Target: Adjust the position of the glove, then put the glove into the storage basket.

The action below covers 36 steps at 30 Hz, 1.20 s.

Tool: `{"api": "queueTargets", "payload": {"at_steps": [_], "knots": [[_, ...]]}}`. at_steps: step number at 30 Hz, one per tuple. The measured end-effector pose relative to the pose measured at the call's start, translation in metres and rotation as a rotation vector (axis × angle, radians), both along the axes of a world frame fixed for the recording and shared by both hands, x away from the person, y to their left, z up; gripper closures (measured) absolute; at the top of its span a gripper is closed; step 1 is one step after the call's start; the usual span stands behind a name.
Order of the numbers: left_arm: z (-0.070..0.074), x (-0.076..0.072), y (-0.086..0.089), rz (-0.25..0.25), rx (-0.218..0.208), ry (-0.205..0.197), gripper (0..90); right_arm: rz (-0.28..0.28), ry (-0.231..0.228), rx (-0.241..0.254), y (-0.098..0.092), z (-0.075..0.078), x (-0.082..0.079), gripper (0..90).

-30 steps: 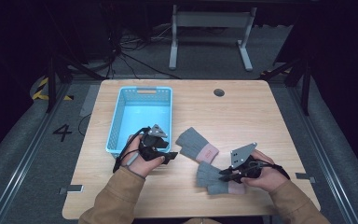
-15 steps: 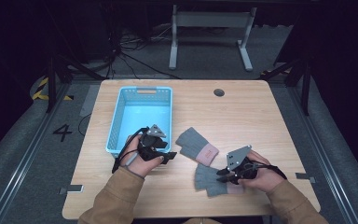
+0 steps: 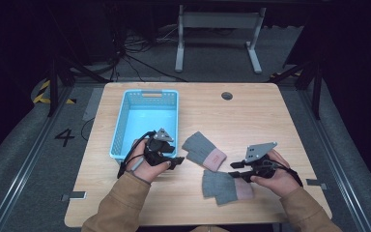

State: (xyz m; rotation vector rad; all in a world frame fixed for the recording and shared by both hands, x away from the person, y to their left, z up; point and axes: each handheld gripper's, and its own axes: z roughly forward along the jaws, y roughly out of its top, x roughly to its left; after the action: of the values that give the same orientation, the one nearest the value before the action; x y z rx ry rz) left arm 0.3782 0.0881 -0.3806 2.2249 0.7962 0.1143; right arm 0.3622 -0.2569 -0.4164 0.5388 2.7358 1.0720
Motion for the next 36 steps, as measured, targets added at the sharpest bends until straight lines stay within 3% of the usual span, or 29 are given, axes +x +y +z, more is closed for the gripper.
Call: {"api": "queueTargets", "payload": {"at_steps": [4, 8, 16, 22, 27, 28, 36], "knots": [[0.000, 0.000, -0.001, 0.000, -0.001, 0.000, 46.4, -0.191, -0.015, 0.081, -0.014, 0.009, 0.005, 63.5], [-0.001, 0.001, -0.001, -0.001, 0.002, 0.002, 46.4, -0.257, -0.015, 0.090, -0.021, 0.012, 0.007, 62.8], [-0.001, -0.001, -0.001, -0.002, 0.008, 0.004, 46.4, -0.296, -0.008, 0.072, -0.020, 0.011, 0.008, 61.6], [0.000, -0.003, 0.003, 0.013, 0.006, 0.002, 46.4, -0.290, -0.001, 0.063, -0.013, 0.012, 0.012, 60.8], [0.000, -0.007, 0.008, 0.028, 0.009, -0.001, 46.1, -0.296, 0.011, 0.061, 0.000, 0.016, 0.021, 59.8], [0.000, -0.008, 0.010, 0.030, 0.012, -0.002, 46.1, -0.294, 0.018, 0.035, 0.006, 0.015, 0.025, 59.6], [-0.002, -0.012, 0.015, 0.045, 0.013, 0.002, 45.9, -0.304, 0.047, 0.000, 0.027, 0.013, 0.043, 58.4]]}}
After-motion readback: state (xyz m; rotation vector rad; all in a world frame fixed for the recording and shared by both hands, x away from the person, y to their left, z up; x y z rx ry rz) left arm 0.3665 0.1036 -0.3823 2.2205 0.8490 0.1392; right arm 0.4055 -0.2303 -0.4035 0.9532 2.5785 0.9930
